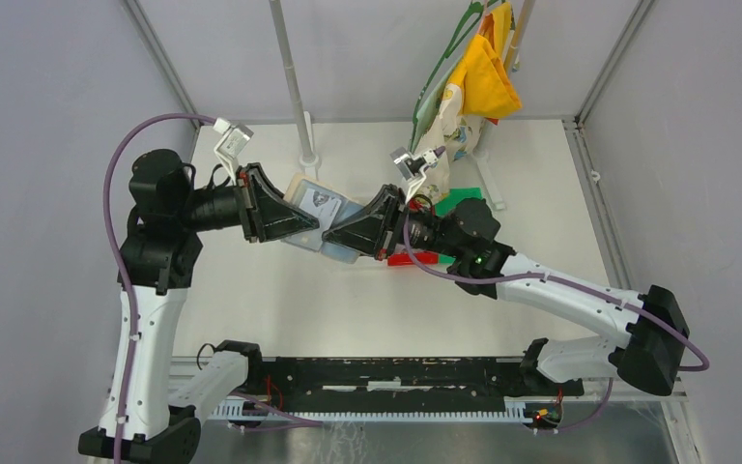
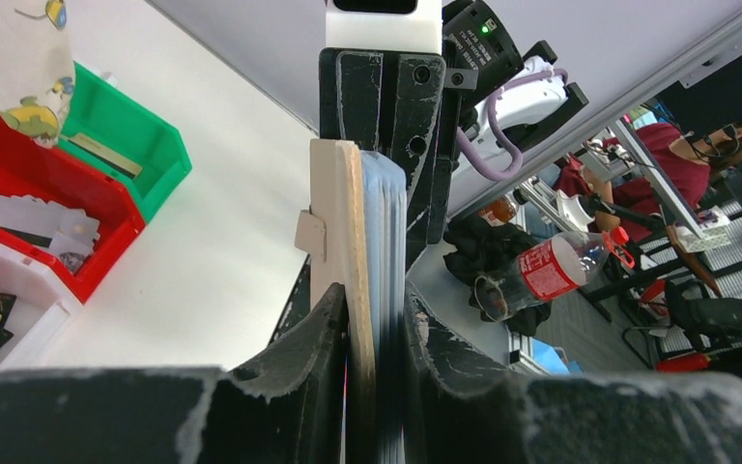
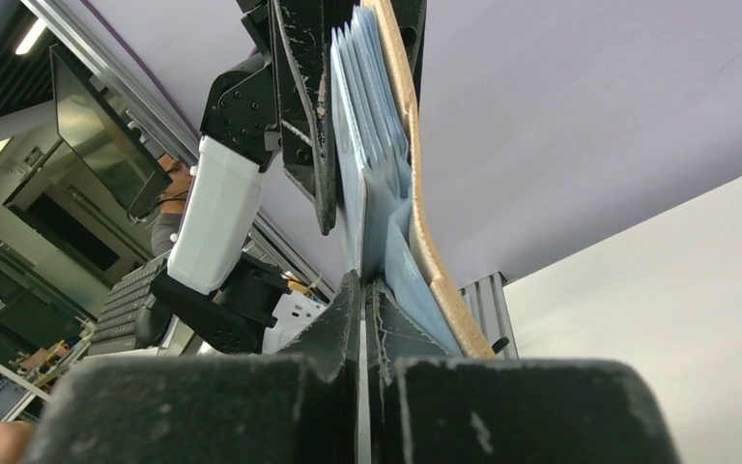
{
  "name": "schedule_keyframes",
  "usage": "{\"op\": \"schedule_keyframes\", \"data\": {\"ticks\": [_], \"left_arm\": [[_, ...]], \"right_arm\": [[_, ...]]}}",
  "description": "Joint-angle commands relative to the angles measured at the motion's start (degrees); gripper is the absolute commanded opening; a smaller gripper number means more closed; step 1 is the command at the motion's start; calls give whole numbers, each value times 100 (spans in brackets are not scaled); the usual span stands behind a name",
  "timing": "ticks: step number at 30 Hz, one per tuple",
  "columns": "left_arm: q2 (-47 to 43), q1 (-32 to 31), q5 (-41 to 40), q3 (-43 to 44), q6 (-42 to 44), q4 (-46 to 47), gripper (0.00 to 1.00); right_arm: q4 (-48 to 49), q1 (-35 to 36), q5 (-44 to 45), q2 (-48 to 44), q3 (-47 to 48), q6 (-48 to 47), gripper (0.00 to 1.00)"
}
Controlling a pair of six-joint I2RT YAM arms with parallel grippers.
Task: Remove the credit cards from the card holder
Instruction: Remove the credit card from the card holder.
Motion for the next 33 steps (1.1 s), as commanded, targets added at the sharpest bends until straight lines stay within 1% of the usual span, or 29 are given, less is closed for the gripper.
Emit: {"op": "schedule_keyframes", "data": {"ticks": [1,5,7,12,14,15,16,18,19,20,26,31,32,33], "left_arm": [[23,-141,507,71,128,-220,29],[68,-142,717,86,-230,43,31],[77,-142,804,94,-387,166,33],[54,-141,823,132,-481,242,39],[47,-146,806,136,-482,257,40],[38,-142,799,138,-482,265,38],[34,-141,789,133,-482,268,35],[42,-144,751,130,-505,299,23],[42,-142,740,137,-527,317,18],[42,-141,735,147,-539,327,16],[26,-141,735,181,-761,539,15],[-5,-143,735,127,-772,552,15],[-13,-143,736,114,-765,551,14],[-26,-141,730,113,-756,549,13]], "right_arm": [[804,45,402,-6,-185,170,0],[944,48,505,-118,-410,162,0],[993,46,586,-189,-545,162,0],[974,42,750,-322,-747,106,0],[989,45,788,-333,-757,119,0],[1018,48,811,-333,-757,133,0],[1045,48,808,-319,-744,145,0],[1069,48,761,-316,-707,149,0],[1076,49,745,-328,-712,147,0],[1085,49,732,-346,-734,147,0],[1167,49,755,-523,-1023,128,0],[1385,46,692,-477,-1002,208,0],[1401,46,670,-451,-961,219,6],[1408,47,643,-412,-891,247,18]]}}
